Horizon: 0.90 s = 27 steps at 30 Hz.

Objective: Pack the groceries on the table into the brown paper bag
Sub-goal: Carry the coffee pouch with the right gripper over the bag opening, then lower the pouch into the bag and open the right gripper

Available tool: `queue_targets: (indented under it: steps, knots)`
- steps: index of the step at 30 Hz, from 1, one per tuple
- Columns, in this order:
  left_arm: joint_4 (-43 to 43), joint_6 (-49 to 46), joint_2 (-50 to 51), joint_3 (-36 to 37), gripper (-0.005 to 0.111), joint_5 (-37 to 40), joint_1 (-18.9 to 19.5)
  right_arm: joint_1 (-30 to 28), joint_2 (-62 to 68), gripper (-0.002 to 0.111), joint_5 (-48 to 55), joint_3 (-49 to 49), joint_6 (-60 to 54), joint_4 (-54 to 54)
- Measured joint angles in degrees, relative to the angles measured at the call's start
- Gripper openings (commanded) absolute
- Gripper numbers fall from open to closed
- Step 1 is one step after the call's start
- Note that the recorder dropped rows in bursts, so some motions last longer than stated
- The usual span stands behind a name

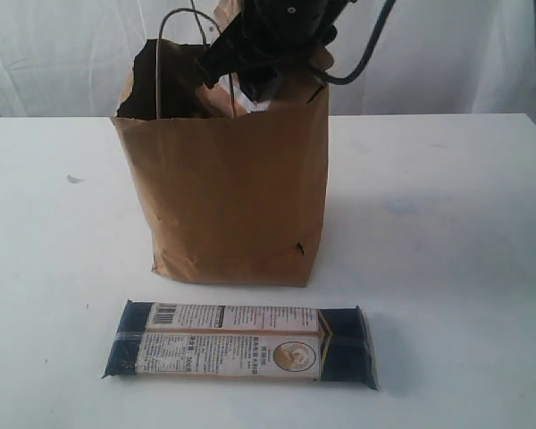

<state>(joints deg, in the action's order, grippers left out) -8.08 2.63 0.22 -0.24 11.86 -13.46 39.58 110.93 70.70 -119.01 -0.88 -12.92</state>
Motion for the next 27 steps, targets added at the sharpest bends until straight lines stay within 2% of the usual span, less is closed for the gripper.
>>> queue_targets:
  steps: [6,8,10,14,17,27]
  knots:
    - [0.00,0.00,0.00,0.00,0.000,0.00,0.00,0.00,3.48,0.000,0.35,-2.03,-1.09,-0.12]
    - [0.00,0.00,0.00,0.00,0.000,0.00,0.00,0.00,4.50,0.003,0.47,-2.08,-1.24,-0.21]
    - [0.00,0.00,0.00,0.00,0.000,0.00,0.00,0.00,4.89,0.012,0.47,-2.08,-1.24,-0.35]
    - [0.00,0.00,0.00,0.00,0.000,0.00,0.00,0.00,4.89,0.043,0.55,-2.39,-1.24,-0.95]
    - [0.00,0.00,0.00,0.00,0.000,0.00,0.00,0.00,4.89,0.059,0.55,-2.39,-1.03,-1.11]
    - [0.00,0.00,0.00,0.00,0.000,0.00,0.00,0.00,2.75,0.060,-0.42,-2.62,0.02,-1.67]
